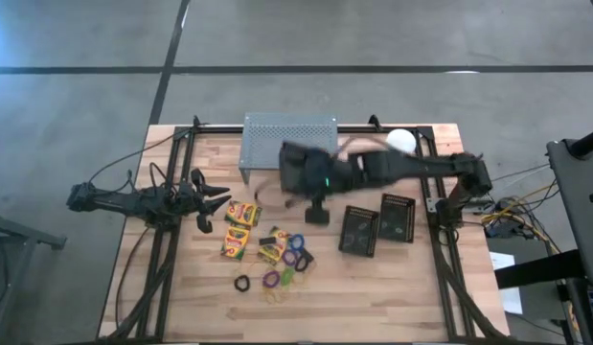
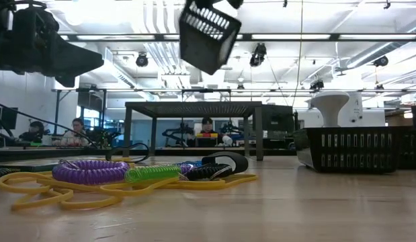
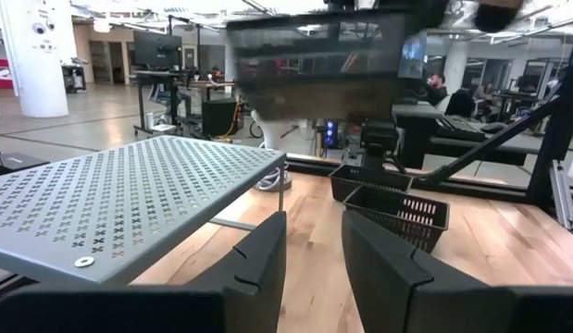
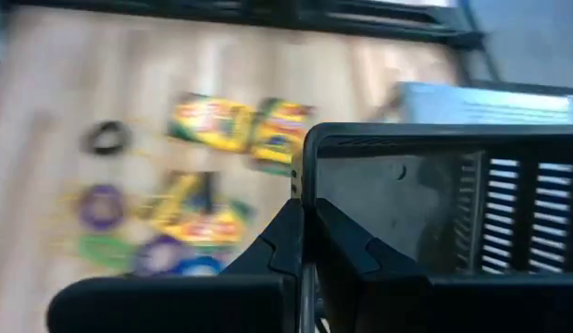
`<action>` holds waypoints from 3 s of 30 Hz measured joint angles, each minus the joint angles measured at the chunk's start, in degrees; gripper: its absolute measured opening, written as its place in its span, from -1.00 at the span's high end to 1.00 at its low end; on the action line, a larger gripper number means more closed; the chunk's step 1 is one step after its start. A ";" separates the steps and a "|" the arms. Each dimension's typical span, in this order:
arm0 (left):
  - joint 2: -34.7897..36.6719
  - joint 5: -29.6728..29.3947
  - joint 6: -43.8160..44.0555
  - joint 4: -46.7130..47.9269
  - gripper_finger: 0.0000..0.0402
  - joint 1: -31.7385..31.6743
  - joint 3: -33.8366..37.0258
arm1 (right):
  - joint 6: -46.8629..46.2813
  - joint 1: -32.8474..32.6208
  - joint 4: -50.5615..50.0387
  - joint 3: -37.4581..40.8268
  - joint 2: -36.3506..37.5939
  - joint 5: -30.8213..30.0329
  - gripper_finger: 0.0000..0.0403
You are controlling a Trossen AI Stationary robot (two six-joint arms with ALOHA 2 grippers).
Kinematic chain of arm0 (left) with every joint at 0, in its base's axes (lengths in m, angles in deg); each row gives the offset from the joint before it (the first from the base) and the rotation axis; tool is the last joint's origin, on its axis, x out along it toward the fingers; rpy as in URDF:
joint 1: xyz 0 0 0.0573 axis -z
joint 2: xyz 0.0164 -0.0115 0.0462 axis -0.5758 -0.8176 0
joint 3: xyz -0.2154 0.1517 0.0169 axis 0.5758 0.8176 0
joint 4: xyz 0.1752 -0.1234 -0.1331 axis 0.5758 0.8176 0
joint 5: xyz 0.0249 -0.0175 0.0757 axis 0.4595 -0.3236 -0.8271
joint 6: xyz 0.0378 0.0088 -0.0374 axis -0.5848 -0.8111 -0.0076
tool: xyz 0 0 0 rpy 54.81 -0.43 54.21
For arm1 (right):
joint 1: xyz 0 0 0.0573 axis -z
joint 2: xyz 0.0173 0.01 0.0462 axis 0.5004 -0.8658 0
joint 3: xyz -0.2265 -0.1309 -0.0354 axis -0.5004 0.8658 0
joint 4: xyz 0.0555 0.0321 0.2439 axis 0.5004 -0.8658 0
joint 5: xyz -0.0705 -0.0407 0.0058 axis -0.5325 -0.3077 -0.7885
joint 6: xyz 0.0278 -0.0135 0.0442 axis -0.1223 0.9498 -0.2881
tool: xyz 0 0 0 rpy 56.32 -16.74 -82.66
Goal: Pick & Place Office Desk Supplies
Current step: Put the left black bin on the shelf
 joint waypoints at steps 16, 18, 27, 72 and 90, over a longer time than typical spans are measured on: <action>-0.04 0.00 0.00 0.00 0.44 -0.01 0.01 | 11.60 16.06 -13.28 -6.97 -11.37 -0.13 0.94; -0.04 0.01 0.00 0.00 0.44 0.00 0.00 | 12.77 16.06 -13.30 -7.03 -11.91 -0.13 0.94; -0.02 0.00 0.00 0.00 0.44 -0.02 0.00 | 12.96 16.28 -14.99 -6.46 -12.15 -0.10 0.94; 0.00 0.01 0.00 0.00 0.44 -0.01 0.01 | -38.73 -18.20 -27.23 12.91 -6.51 10.12 -0.12; 0.00 0.00 0.00 0.00 0.44 -0.01 0.01 | -33.31 -18.39 -14.19 29.69 -6.12 8.89 0.07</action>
